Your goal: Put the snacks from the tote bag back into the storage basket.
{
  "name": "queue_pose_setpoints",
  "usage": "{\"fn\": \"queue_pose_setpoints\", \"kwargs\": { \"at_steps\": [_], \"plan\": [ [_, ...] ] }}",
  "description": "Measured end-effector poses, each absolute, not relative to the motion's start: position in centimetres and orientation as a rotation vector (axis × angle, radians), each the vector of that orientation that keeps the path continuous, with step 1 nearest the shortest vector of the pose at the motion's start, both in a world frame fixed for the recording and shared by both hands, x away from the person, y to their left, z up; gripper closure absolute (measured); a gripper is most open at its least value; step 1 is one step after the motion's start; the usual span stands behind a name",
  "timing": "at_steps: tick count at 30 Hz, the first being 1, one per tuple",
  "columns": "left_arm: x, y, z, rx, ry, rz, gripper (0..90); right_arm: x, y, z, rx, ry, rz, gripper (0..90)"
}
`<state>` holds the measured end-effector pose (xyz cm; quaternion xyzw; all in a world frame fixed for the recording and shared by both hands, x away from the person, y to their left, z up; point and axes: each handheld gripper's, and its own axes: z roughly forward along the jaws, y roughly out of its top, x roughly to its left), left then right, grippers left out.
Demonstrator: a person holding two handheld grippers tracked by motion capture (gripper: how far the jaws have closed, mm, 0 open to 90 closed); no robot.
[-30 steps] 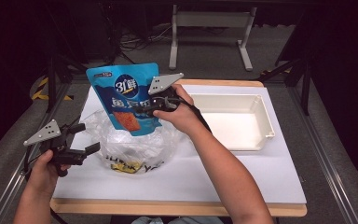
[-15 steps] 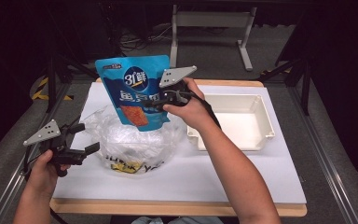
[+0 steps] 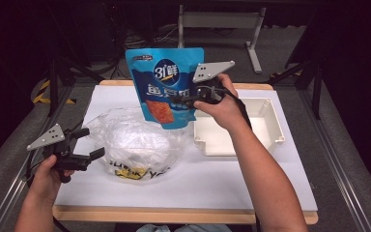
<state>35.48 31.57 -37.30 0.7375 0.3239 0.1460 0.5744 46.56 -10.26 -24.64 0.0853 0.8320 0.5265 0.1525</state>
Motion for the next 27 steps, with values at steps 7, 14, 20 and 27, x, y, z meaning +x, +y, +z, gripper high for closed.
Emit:
{"fn": "queue_pose_setpoints", "kwargs": {
  "at_steps": [7,14,20,27],
  "plan": [
    [35.5,31.6,-37.3,1.731,0.763,0.343,0.3,46.6,-12.9,-23.7,0.284,2.367,1.5,62.2],
    [35.5,31.6,-37.3,1.73,0.764,0.344,0.3,46.9,-15.3,-23.3,0.334,2.357,1.488,62.2],
    [35.5,31.6,-37.3,1.732,0.765,0.344,0.3,47.2,-17.4,-23.2,0.387,2.342,1.475,62.1],
    [35.5,31.6,-37.3,1.737,0.767,0.344,0.3,47.3,-19.9,-23.4,0.435,2.326,1.453,62.1]
  ]
}}
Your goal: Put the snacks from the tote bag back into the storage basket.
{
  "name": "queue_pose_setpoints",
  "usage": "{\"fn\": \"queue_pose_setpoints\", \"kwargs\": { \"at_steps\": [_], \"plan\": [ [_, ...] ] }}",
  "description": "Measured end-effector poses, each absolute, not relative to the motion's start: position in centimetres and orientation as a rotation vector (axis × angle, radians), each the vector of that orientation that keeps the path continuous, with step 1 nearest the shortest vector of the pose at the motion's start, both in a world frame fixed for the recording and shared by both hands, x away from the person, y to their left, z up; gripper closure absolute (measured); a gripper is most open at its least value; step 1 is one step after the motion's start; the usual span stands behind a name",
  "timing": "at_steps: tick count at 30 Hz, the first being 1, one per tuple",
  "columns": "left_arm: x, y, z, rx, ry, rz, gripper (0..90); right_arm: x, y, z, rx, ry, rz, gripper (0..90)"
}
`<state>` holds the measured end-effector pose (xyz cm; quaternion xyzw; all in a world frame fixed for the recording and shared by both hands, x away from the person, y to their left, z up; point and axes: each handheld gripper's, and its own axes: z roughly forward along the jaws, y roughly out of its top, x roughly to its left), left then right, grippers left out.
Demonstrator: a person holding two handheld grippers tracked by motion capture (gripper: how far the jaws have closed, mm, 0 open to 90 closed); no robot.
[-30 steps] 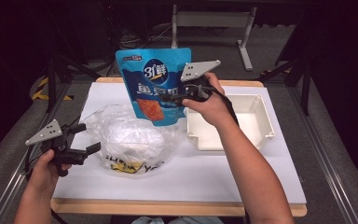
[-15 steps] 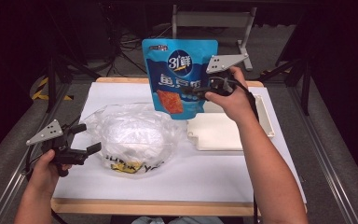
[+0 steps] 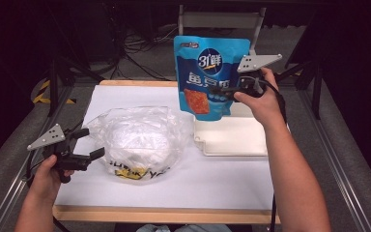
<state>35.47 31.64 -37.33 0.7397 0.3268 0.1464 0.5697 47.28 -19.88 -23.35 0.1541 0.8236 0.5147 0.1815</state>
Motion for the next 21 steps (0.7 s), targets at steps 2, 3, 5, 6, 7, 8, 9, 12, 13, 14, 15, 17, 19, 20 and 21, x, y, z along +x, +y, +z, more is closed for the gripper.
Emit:
{"fn": "queue_pose_setpoints", "kwargs": {
  "at_steps": [2,3,5,6,7,8,9,12,13,14,15,17,19,20,21],
  "plan": [
    [35.5,31.7,-37.3,1.74,0.768,0.343,0.3,47.3,-20.4,-23.4,0.447,2.32,1.452,62.1],
    [35.4,31.7,-37.3,1.742,0.769,0.344,0.3,47.3,-20.7,-23.4,0.449,2.314,1.449,62.1],
    [35.4,31.6,-37.3,1.743,0.767,0.345,0.3,47.4,-21.6,-23.4,0.464,2.312,1.438,62.1],
    [35.3,31.6,-37.3,1.744,0.769,0.346,0.3,47.4,-21.9,-23.4,0.465,2.309,1.433,62.1],
    [35.2,31.6,-37.3,1.747,0.769,0.347,0.3,47.5,-22.2,-23.4,0.469,2.308,1.432,62.0],
    [35.2,31.6,-37.4,1.744,0.769,0.347,0.3,47.5,-22.5,-23.4,0.473,2.306,1.433,62.0],
    [35.1,31.6,-37.4,1.744,0.769,0.349,0.3,47.6,-22.9,-23.4,0.479,2.305,1.433,62.0],
    [35.0,31.6,-37.5,1.743,0.775,0.35,0.3,47.7,-23.9,-23.4,0.496,2.293,1.425,61.9],
    [34.9,31.6,-37.5,1.744,0.775,0.351,0.3,47.7,-24.1,-23.5,0.5,2.292,1.423,61.9],
    [34.9,31.6,-37.5,1.746,0.775,0.353,0.3,47.8,-24.4,-23.5,0.505,2.289,1.419,61.9],
    [34.9,31.6,-37.5,1.749,0.776,0.349,0.3,47.8,-24.7,-23.5,0.511,2.286,1.418,61.8],
    [34.8,31.6,-37.5,1.749,0.775,0.349,0.3,47.9,-25.0,-23.6,0.516,2.283,1.411,61.8],
    [34.8,31.6,-37.5,1.749,0.775,0.347,0.3,48.1,-25.4,-23.8,0.528,2.283,1.4,61.8],
    [34.8,31.6,-37.5,1.75,0.775,0.349,0.3,48.2,-25.7,-24.0,0.535,2.284,1.392,61.9],
    [34.8,31.7,-37.5,1.748,0.774,0.351,0.3,48.3,-25.9,-24.1,0.538,2.286,1.384,61.9]
  ]
}}
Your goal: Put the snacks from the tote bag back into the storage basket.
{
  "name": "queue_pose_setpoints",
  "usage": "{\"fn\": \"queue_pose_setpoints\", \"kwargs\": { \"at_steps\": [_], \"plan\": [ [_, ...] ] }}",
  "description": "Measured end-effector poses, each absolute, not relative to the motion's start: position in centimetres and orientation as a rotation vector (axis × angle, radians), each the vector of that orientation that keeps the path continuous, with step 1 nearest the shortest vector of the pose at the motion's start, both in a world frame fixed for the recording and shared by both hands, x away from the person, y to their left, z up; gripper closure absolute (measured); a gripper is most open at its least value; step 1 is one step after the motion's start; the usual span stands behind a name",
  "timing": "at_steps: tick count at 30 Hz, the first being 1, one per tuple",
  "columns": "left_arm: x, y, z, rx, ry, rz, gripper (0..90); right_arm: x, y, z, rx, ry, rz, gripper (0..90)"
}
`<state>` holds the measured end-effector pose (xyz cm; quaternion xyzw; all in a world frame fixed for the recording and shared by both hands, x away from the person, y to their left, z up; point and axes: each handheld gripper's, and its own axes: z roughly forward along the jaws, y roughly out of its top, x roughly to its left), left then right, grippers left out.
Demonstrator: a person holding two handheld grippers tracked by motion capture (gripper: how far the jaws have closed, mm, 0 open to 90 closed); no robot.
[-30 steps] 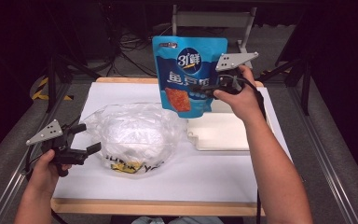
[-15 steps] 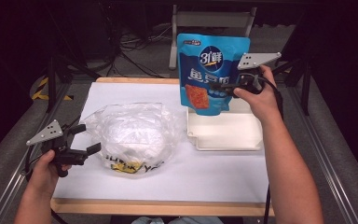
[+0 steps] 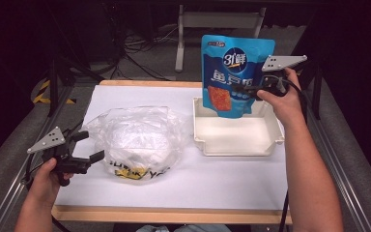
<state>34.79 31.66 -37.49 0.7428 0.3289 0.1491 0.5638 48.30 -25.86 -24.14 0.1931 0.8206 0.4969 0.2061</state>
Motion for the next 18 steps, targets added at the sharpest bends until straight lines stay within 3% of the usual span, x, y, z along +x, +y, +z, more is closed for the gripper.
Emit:
{"fn": "queue_pose_setpoints", "kwargs": {
  "at_steps": [18],
  "plan": [
    [35.3,31.6,-37.6,1.756,0.772,0.348,0.3,50.3,-26.6,-29.2,0.611,2.328,1.336,61.6]
  ]
}}
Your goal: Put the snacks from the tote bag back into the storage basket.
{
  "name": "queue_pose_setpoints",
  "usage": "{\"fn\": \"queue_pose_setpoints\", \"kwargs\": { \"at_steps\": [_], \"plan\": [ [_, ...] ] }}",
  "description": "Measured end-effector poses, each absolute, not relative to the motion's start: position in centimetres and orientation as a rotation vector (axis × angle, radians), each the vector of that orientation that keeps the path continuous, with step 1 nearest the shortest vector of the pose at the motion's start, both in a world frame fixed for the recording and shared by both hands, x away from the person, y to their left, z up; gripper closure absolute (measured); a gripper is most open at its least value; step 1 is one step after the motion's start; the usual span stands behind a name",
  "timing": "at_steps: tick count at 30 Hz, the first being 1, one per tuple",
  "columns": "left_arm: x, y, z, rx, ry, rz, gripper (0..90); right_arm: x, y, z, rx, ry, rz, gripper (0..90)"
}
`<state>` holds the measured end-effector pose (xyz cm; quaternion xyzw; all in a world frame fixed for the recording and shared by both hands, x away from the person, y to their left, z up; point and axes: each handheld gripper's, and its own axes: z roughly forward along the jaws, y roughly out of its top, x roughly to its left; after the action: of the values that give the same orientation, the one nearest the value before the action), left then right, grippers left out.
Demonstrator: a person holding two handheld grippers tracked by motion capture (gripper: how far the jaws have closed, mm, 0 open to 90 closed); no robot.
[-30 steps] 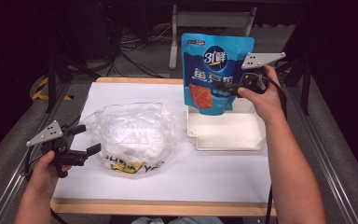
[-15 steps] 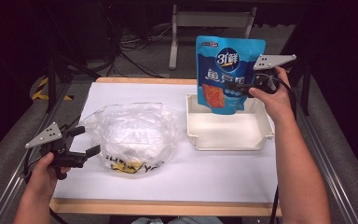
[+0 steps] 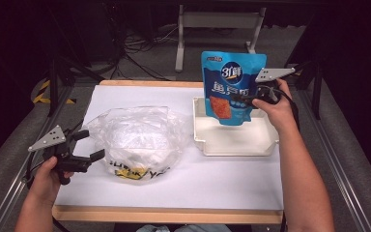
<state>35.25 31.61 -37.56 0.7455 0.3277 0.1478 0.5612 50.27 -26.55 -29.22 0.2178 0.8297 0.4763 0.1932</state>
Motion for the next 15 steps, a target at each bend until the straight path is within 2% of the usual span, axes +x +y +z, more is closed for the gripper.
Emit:
{"fn": "queue_pose_setpoints", "kwargs": {
  "at_steps": [15],
  "plan": [
    [35.2,31.7,-37.6,1.756,0.777,0.345,0.3,51.0,-25.3,-31.5,0.589,2.375,1.304,60.9]
  ]
}}
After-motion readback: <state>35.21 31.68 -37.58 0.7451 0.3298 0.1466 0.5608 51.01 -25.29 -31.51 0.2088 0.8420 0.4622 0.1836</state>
